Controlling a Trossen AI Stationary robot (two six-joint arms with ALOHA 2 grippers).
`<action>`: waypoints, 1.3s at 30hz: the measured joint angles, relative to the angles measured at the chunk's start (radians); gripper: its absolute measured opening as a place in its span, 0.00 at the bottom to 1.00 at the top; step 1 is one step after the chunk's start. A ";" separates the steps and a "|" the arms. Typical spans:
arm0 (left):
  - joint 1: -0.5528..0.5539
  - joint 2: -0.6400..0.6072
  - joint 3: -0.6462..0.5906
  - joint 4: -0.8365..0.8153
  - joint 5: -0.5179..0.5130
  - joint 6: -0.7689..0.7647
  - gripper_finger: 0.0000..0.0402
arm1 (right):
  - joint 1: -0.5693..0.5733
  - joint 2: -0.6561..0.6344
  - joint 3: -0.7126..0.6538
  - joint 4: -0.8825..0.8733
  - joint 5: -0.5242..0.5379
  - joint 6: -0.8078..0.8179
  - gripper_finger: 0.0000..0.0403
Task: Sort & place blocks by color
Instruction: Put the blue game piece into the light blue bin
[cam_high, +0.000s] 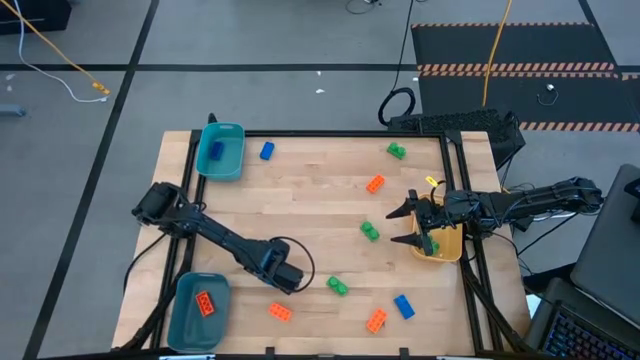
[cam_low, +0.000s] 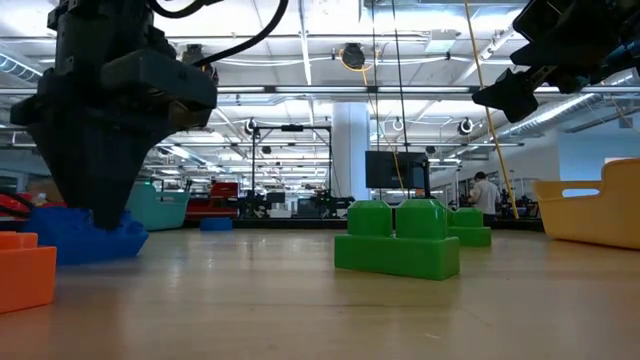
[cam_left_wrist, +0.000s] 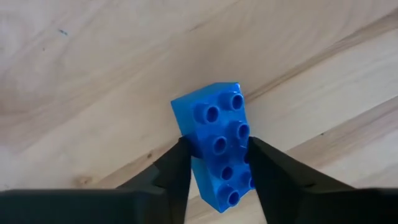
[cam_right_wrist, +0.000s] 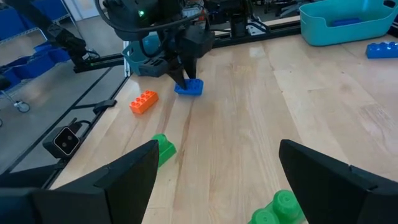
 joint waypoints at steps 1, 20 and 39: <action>0.002 0.000 0.000 0.000 -0.001 0.011 0.32 | 0.000 0.000 0.000 0.000 0.000 -0.002 0.81; 0.079 -0.014 -0.001 0.002 -0.036 0.197 0.01 | 0.000 0.000 0.000 0.000 0.008 -0.026 0.81; 0.174 -0.123 0.071 -0.031 0.000 0.370 0.08 | 0.000 -0.001 0.000 -0.029 0.005 -0.027 0.81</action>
